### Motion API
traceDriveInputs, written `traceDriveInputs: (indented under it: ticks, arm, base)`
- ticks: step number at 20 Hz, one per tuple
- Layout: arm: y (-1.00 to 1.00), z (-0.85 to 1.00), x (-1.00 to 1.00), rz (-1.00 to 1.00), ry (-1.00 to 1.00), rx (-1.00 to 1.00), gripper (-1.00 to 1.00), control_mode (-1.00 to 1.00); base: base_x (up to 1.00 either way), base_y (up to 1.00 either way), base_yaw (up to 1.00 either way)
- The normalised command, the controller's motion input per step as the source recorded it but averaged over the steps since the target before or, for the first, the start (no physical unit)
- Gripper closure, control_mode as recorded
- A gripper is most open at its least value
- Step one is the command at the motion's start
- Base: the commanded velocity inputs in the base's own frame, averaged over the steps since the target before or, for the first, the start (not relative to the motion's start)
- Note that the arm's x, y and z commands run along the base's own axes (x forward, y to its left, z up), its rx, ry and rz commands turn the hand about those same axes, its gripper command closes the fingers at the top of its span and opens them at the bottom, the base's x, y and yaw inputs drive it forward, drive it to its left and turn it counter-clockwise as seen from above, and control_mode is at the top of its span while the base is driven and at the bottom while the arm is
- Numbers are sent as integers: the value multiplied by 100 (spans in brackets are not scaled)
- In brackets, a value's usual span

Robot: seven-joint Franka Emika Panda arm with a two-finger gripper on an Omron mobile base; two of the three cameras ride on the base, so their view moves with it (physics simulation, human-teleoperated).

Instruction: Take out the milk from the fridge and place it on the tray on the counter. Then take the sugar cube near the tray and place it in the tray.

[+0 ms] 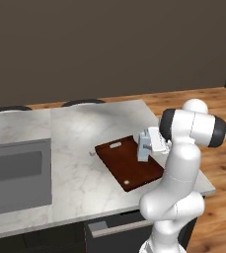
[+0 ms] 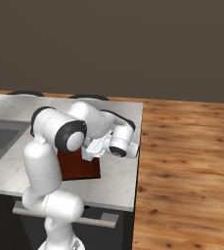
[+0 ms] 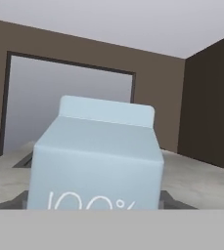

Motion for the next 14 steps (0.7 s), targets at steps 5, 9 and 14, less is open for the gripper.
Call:
traceDriveInputs:
  ticks: [5,9,14]
  arm:
    - [2,-7,0,0,0,0,100,-100]
    - [10,-6,0,0,0,-1,-100,-100]
    - [0,0,-5,0,0,0,-100,-100]
  base:
    - [0,0,0]
    - [0,0,0]
    - [0,0,0]
